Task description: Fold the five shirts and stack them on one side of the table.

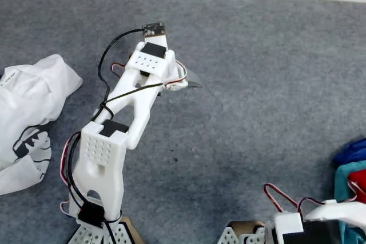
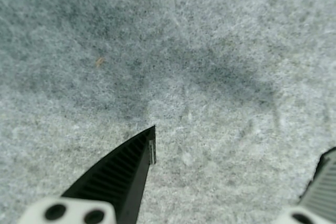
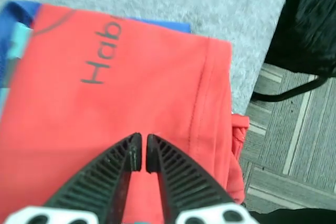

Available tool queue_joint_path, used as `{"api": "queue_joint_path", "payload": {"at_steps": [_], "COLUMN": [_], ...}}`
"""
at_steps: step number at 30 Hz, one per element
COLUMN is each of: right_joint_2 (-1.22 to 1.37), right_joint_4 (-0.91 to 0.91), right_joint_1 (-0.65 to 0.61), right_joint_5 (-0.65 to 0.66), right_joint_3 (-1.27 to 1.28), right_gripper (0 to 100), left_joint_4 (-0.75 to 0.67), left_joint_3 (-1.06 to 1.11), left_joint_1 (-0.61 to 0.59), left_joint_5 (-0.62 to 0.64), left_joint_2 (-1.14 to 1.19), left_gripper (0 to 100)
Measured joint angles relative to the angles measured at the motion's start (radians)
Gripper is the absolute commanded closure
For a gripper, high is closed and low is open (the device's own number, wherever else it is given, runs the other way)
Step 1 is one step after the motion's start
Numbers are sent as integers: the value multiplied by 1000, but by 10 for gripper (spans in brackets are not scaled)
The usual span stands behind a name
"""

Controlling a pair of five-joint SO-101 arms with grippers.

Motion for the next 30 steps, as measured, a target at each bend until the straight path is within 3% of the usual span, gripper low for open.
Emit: {"api": "queue_joint_path", "payload": {"at_steps": [3,11,15,18,23,30], "right_joint_2": [0,-8,-20,-38,-147,-338], "right_joint_4": [-68,-242,-330,-345,-307,-150], "right_joint_1": [23,37,38,38,35,-124], "right_joint_5": [40,304,325,236,-31,-203], "right_joint_3": [104,433,502,488,315,184], "right_gripper": [974,974,974,974,974,974], "left_joint_4": [0,0,0,0,0,0], "left_joint_3": [0,0,0,0,0,0], "left_joint_1": [0,0,0,0,0,0], "left_joint_5": [0,0,0,0,0,0], "left_joint_2": [0,0,0,0,0,0], "left_gripper": [543,543,543,543,543,543]}}
